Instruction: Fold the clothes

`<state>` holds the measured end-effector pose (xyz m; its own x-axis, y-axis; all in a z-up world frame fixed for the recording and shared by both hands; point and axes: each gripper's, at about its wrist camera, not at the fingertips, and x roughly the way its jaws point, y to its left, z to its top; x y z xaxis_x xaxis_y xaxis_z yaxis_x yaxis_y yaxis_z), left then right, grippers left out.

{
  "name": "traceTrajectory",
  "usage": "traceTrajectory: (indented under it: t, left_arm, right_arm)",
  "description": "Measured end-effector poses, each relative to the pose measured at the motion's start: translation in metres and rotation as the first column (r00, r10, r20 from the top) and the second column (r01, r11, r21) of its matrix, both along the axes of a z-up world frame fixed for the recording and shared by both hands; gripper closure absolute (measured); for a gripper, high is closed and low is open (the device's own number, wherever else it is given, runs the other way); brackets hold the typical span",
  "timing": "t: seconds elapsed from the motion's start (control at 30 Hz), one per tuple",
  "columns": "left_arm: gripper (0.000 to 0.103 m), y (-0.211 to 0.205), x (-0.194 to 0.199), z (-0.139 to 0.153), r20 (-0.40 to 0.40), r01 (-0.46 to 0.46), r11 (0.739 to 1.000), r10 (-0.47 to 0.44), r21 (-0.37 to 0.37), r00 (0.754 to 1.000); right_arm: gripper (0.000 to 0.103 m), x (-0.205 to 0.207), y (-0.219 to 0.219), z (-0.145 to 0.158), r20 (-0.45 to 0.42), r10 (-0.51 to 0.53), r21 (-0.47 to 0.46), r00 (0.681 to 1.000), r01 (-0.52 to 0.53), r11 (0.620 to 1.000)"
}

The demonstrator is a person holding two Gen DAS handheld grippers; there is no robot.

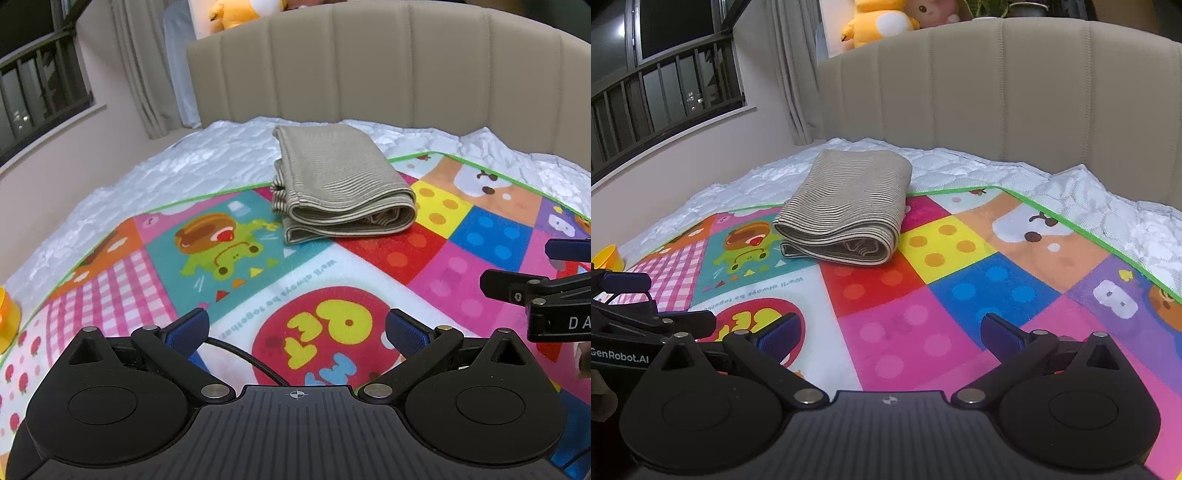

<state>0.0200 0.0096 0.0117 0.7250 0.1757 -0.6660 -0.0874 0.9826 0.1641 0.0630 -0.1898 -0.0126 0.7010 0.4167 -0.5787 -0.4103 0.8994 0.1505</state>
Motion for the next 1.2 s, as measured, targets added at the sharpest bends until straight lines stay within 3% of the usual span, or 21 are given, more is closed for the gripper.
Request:
traceTrajectory:
  t: [1.2]
  left_arm:
    - [0.0, 0.0041, -0.0001, 0.0011, 0.002, -0.004, 1.0, 0.004, -0.02, 1.0]
  right_arm:
    - [0.0, -0.0007, -0.0002, -0.0036, -0.023, 0.028, -0.004, 0.999, -0.028, 1.0]
